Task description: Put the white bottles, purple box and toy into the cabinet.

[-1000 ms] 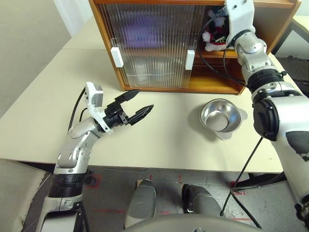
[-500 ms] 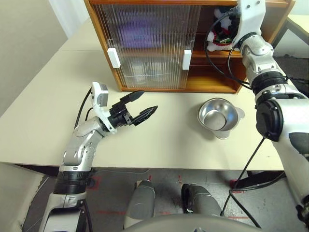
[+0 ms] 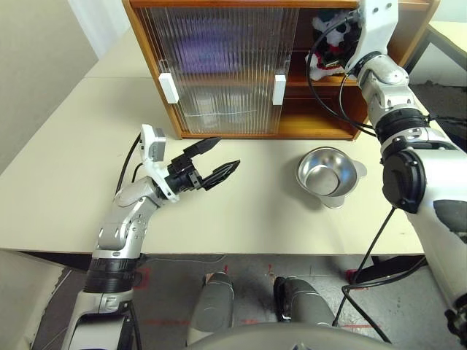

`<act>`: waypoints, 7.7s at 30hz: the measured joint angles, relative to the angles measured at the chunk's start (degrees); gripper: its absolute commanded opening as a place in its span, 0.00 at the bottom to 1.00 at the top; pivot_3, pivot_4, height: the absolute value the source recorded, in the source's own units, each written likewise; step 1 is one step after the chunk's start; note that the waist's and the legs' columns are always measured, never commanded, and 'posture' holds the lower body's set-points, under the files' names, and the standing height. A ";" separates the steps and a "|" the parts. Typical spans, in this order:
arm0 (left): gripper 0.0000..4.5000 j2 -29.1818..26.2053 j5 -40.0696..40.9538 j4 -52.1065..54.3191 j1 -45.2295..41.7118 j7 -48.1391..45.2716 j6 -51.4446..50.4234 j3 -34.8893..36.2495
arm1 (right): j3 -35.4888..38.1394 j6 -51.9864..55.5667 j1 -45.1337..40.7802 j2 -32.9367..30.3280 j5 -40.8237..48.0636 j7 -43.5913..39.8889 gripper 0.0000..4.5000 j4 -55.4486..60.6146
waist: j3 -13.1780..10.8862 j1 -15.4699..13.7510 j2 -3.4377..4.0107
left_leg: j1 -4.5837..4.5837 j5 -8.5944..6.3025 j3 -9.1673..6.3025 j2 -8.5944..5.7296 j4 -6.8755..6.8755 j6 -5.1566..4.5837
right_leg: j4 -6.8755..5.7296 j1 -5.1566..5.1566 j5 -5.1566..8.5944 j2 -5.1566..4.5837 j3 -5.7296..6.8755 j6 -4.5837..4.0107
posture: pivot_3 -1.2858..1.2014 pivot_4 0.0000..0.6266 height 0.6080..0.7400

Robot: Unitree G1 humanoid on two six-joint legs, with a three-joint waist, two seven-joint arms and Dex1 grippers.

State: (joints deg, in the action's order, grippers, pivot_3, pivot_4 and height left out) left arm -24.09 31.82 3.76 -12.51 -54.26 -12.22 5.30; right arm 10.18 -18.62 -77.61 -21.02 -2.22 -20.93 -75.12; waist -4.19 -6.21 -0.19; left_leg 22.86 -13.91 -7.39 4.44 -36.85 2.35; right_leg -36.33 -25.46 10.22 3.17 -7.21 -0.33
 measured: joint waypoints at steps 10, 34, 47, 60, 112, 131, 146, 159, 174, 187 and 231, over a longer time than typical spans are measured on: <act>1.00 0.20 -0.01 -0.04 -0.13 -0.26 0.00 0.00 | -7.03 -0.06 -0.38 -0.94 -7.18 4.49 0.99 0.06 | 0.00 0.08 0.00 | -0.02 0.00 -0.02 0.01 -0.01 0.00 | -0.01 0.02 -0.06 -0.01 0.01 -0.01 | 0.58 0.15 1.00; 1.00 1.09 -0.15 0.25 0.16 0.49 0.09 -0.18 | 1.94 8.89 -2.16 -0.65 1.58 0.86 0.99 0.04 | 0.00 0.06 0.00 | -0.02 0.03 0.02 -0.02 -0.03 -0.03 | 0.00 0.03 -0.07 0.01 0.00 -0.01 | 0.58 0.13 1.00; 1.00 1.10 -0.13 0.83 0.25 0.60 -0.08 -0.75 | -2.95 7.24 -0.60 -2.26 -2.35 -1.01 0.99 0.77 | 0.00 0.07 -0.01 | -0.02 0.11 0.02 -0.03 -0.12 -0.17 | -0.01 0.07 -0.18 0.01 0.02 0.01 | 0.57 0.12 1.00; 1.00 1.10 -0.09 0.82 -0.03 0.59 -0.20 -1.00 | -2.81 6.94 -0.23 -2.71 -2.27 0.07 0.95 0.89 | 0.01 0.16 0.00 | -0.03 0.33 0.02 -0.05 -0.12 -0.53 | -0.01 0.08 -0.27 0.01 0.02 0.20 | 0.57 0.12 1.00; 1.00 1.53 0.00 -0.25 -0.63 0.26 -0.14 -1.40 | -3.51 14.49 18.53 -3.90 4.04 -3.71 0.99 31.39 | 0.00 1.38 0.00 | -0.04 0.48 0.07 -0.09 -0.21 -0.66 | 0.00 0.13 -0.31 0.05 0.02 0.55 | 0.55 0.14 1.00; 1.00 1.68 -0.35 -7.33 -5.84 -4.63 0.74 -2.38 | 6.93 43.37 47.94 -6.12 25.17 -6.93 0.99 77.01 | 0.00 4.70 -0.01 | -1.04 0.44 0.23 -0.40 -0.44 -0.60 | 0.17 1.31 -0.08 0.12 0.07 1.02 | 0.52 0.13 1.00; 1.00 1.34 -0.89 -9.93 -7.38 -6.87 1.48 -2.42 | 25.72 71.29 54.91 -0.77 60.02 5.62 0.99 82.28 | -0.04 6.05 -0.04 | -0.85 0.06 -0.14 -1.04 -0.42 -0.13 | 0.35 1.31 0.21 -0.12 -0.14 1.48 | 0.51 0.17 1.00; 1.00 0.87 -0.84 -8.91 -6.39 -6.52 1.41 -2.34 | 34.36 78.68 57.09 1.45 85.01 23.17 0.99 67.38 | -0.08 5.68 -0.02 | -0.29 -0.14 -0.28 -1.12 -0.01 -0.02 | 0.35 0.75 0.87 -0.16 -0.68 1.61 | 0.52 0.19 1.00; 1.00 -0.32 -0.88 -6.75 -5.20 -6.24 1.00 -2.19 | 29.81 81.26 64.25 0.91 87.82 21.48 0.99 63.70 | -0.14 4.93 -0.10 | -0.11 -0.26 -0.19 -1.20 -0.04 -0.03 | 0.34 0.70 1.05 -0.22 -0.33 1.81 | 0.53 0.20 1.00; 1.00 -1.24 -1.39 -8.25 -6.37 -7.76 1.12 -2.25 | 28.55 80.82 65.10 0.06 87.56 18.30 0.99 61.99 | -0.14 4.96 -0.10 | 0.00 -0.38 -0.15 -1.18 -0.04 0.09 | 0.31 0.52 1.14 -0.16 -0.93 1.72 | 0.53 0.19 1.00; 1.00 -0.86 -2.48 -8.85 -8.66 -7.82 1.24 -2.66 | 30.00 77.76 58.07 2.27 87.25 13.88 0.01 53.33 | -0.09 5.25 -0.23 | -0.66 -0.41 -0.01 -1.30 -0.40 0.01 | 0.17 1.06 0.98 -0.05 -1.33 1.82 | 0.53 0.14 1.00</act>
State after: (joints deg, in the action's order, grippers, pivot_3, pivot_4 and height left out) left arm -24.95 29.34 -5.09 -21.17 -62.08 -10.98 2.64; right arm 40.18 59.14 -19.54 -18.75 85.03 -7.06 -21.79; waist -4.28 -0.95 -0.41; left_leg 22.20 -14.32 -7.40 3.13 -37.25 2.35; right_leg -36.17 -24.39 11.21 3.13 -8.54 1.49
